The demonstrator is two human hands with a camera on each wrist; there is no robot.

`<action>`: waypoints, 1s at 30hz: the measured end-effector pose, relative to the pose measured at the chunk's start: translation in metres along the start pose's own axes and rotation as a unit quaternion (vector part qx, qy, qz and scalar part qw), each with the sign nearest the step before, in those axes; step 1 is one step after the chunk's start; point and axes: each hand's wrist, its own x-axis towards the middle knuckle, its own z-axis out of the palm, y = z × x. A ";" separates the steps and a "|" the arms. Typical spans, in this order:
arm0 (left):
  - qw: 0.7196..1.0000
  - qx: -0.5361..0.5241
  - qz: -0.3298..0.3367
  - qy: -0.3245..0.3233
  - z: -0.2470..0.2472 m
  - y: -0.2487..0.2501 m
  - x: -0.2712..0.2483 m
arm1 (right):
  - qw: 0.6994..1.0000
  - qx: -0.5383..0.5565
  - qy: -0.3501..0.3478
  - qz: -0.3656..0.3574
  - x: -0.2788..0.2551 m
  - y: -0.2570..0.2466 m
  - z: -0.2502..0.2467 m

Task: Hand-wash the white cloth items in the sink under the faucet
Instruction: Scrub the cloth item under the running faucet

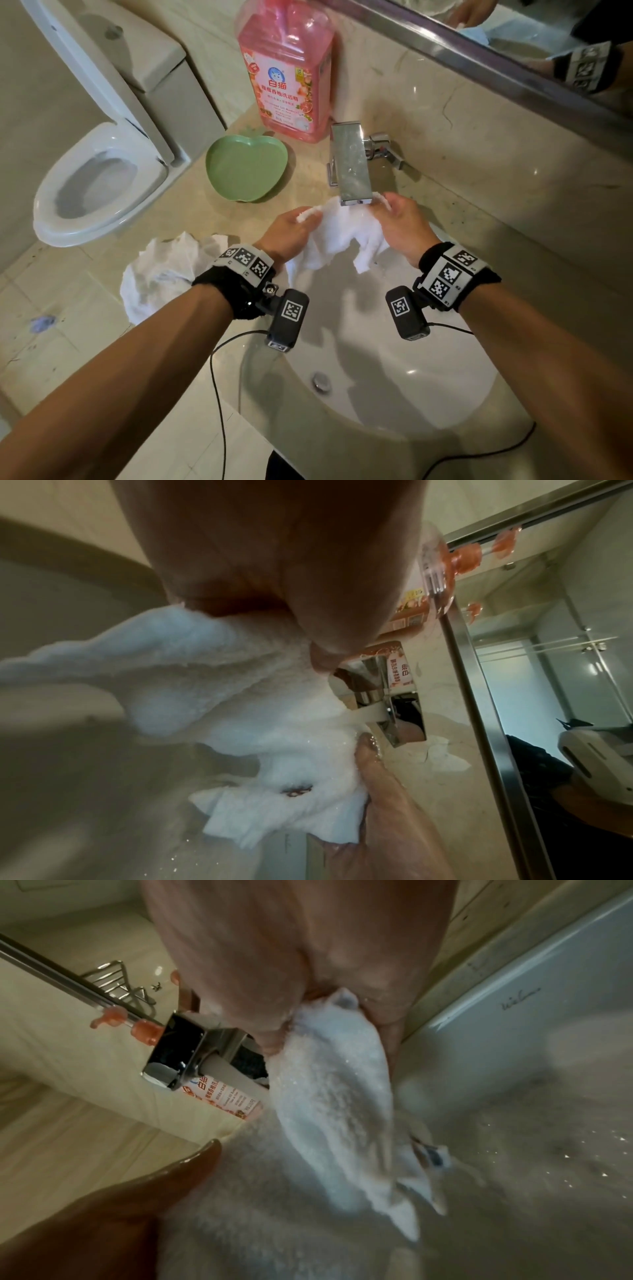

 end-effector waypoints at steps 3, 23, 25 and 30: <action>0.999 -0.016 -0.026 -0.028 0.014 0.003 0.005 | 1.000 -0.003 0.025 -0.006 -0.002 0.001 -0.007; 0.998 0.019 0.030 0.052 0.000 0.015 0.007 | 0.986 -0.165 -0.023 0.013 0.009 0.034 -0.007; 0.998 0.031 0.021 0.048 -0.007 0.010 0.003 | 0.986 -0.157 -0.045 -0.006 0.009 0.026 0.006; 0.995 0.096 -0.006 0.006 -0.012 -0.007 -0.001 | 0.984 -0.131 -0.115 -0.040 0.013 0.003 0.037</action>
